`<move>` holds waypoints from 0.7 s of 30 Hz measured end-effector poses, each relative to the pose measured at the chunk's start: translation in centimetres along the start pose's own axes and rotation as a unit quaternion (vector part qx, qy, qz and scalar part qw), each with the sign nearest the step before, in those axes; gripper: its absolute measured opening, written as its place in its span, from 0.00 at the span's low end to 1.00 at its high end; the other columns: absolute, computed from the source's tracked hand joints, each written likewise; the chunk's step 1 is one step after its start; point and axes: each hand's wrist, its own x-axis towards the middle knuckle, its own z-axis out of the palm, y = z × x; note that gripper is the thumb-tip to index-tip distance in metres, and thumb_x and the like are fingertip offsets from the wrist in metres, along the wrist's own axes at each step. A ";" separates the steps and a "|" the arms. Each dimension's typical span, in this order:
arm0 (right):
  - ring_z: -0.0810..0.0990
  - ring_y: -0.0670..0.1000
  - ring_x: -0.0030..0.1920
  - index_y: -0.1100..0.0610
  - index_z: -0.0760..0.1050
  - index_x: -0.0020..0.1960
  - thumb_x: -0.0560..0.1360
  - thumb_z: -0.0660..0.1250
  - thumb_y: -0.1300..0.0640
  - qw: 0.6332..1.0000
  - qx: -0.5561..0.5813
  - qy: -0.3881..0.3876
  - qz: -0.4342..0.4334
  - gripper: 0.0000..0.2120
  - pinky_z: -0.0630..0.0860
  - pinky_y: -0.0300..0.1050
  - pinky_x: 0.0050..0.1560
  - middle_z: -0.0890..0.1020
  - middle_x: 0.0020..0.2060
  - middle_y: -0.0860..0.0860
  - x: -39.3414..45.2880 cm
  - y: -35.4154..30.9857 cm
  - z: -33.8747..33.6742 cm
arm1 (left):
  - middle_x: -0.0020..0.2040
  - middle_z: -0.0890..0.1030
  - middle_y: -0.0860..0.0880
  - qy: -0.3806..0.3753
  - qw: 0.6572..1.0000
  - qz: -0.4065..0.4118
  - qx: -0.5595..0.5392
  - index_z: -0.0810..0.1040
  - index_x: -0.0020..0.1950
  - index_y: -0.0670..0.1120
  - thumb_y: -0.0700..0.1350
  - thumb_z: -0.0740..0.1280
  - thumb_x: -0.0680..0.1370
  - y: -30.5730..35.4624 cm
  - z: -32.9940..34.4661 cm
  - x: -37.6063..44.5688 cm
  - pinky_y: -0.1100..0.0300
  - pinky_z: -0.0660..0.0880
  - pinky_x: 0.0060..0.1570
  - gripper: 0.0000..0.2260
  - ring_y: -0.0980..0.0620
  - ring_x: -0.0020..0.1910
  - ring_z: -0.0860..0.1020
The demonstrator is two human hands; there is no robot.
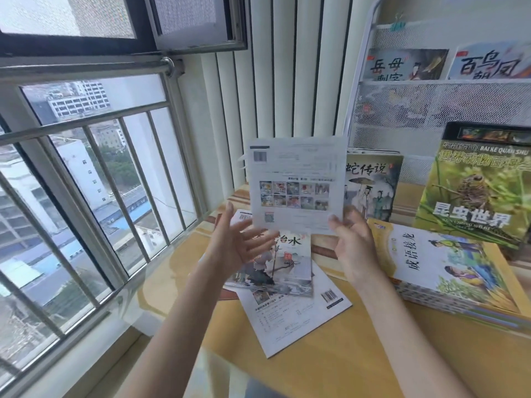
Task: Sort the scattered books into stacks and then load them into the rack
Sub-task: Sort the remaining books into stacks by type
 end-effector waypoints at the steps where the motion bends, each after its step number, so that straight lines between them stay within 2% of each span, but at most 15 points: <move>1: 0.83 0.46 0.44 0.52 0.76 0.46 0.75 0.63 0.68 0.999 -0.001 -0.036 0.018 0.12 0.79 0.44 0.46 0.85 0.41 0.45 -0.1 -0.2 0.1 | 0.54 0.82 0.38 -0.008 0.999 0.016 -0.037 0.73 0.60 0.40 0.59 0.56 0.80 0.4 -0.2 -0.1 0.54 0.82 0.46 0.23 0.40 0.50 0.82; 3: 0.82 0.47 0.49 0.52 0.78 0.41 0.75 0.65 0.67 0.997 -0.026 -0.065 0.044 0.12 0.79 0.46 0.50 0.84 0.46 0.44 -0.3 -0.1 0.2 | 0.59 0.80 0.42 0.002 0.998 0.054 -0.040 0.73 0.62 0.41 0.44 0.58 0.81 1.0 -0.5 -0.1 0.61 0.81 0.46 0.13 0.42 0.54 0.81; 4: 0.81 0.49 0.50 0.53 0.79 0.39 0.75 0.65 0.67 0.996 -0.028 -0.058 0.056 0.12 0.79 0.46 0.49 0.83 0.48 0.45 -0.3 0.0 0.1 | 0.61 0.79 0.44 0.019 0.998 0.061 -0.019 0.72 0.65 0.42 0.39 0.57 0.81 1.2 -0.6 0.0 0.66 0.80 0.46 0.14 0.45 0.54 0.80; 5: 0.81 0.52 0.51 0.53 0.79 0.37 0.75 0.64 0.67 0.996 -0.034 -0.045 0.062 0.13 0.79 0.48 0.49 0.83 0.48 0.47 -0.3 0.1 0.2 | 0.59 0.79 0.45 0.020 0.998 0.065 -0.007 0.71 0.68 0.43 0.37 0.56 0.80 1.4 -0.8 0.1 0.69 0.79 0.43 0.16 0.48 0.51 0.81; 7: 0.80 0.60 0.53 0.52 0.81 0.34 0.74 0.63 0.70 0.997 -0.045 -0.014 0.065 0.17 0.77 0.54 0.54 0.83 0.45 0.54 -0.3 0.5 0.2 | 0.52 0.80 0.42 0.009 0.998 0.063 -0.014 0.72 0.67 0.41 0.36 0.55 0.81 1.1 -1.1 -0.2 0.68 0.78 0.30 0.16 0.54 0.34 0.81; 8: 0.80 0.61 0.52 0.53 0.81 0.34 0.73 0.64 0.70 0.996 -0.045 -0.007 0.073 0.17 0.77 0.55 0.54 0.84 0.44 0.56 -0.3 0.6 0.2 | 0.50 0.80 0.41 0.007 0.998 0.067 -0.003 0.72 0.66 0.41 0.35 0.55 0.81 0.8 -1.2 -0.4 0.68 0.77 0.26 0.15 0.56 0.29 0.80; 10: 0.81 0.62 0.51 0.53 0.82 0.36 0.73 0.64 0.69 0.995 -0.050 0.003 0.089 0.15 0.77 0.55 0.53 0.84 0.46 0.59 -0.4 0.8 0.4 | 0.44 0.82 0.42 0.028 0.996 0.078 0.019 0.74 0.64 0.41 0.34 0.56 0.81 0.5 -1.3 -0.4 0.69 0.75 0.25 0.14 0.57 0.27 0.79; 12: 0.81 0.60 0.49 0.53 0.83 0.37 0.74 0.63 0.68 0.993 -0.047 -0.001 0.111 0.15 0.77 0.55 0.51 0.84 0.48 0.60 -0.5 0.9 0.7 | 0.40 0.84 0.43 0.071 0.990 0.106 0.053 0.76 0.62 0.41 0.34 0.57 0.81 0.1 -1.5 0.2 0.67 0.78 0.28 0.13 0.57 0.28 0.80; 15: 0.81 0.54 0.46 0.56 0.81 0.45 0.78 0.57 0.65 0.990 -0.033 -0.005 0.134 0.15 0.76 0.50 0.45 0.84 0.48 0.57 -0.5 0.9 1.0 | 0.47 0.83 0.41 0.140 0.982 0.111 0.067 0.77 0.63 0.43 0.36 0.60 0.80 0.0 -1.8 1.1 0.59 0.80 0.41 0.13 0.50 0.40 0.80; 18: 0.78 0.47 0.53 0.55 0.80 0.49 0.77 0.62 0.63 0.985 -0.138 -0.019 0.097 0.08 0.73 0.39 0.48 0.82 0.52 0.49 -0.6 1.3 0.7 | 0.50 0.82 0.42 0.159 0.979 0.107 0.075 0.76 0.62 0.46 0.38 0.60 0.81 0.0 -1.8 1.4 0.54 0.80 0.44 0.12 0.47 0.44 0.81; 19: 0.77 0.45 0.53 0.55 0.80 0.49 0.76 0.64 0.64 0.981 -0.175 -0.004 0.081 0.08 0.72 0.37 0.47 0.82 0.50 0.47 -0.7 1.5 0.6 | 0.51 0.82 0.43 0.165 0.977 0.105 0.090 0.75 0.62 0.47 0.38 0.60 0.81 -0.1 -1.8 1.5 0.53 0.80 0.45 0.11 0.48 0.45 0.81; 21: 0.77 0.45 0.46 0.55 0.80 0.49 0.76 0.64 0.66 0.973 -0.206 0.072 0.068 0.09 0.72 0.37 0.38 0.81 0.44 0.44 -0.7 1.8 0.6 | 0.50 0.81 0.47 0.200 0.955 0.106 0.191 0.74 0.62 0.48 0.40 0.60 0.81 -0.5 -2.1 1.4 0.57 0.80 0.44 0.11 0.51 0.44 0.81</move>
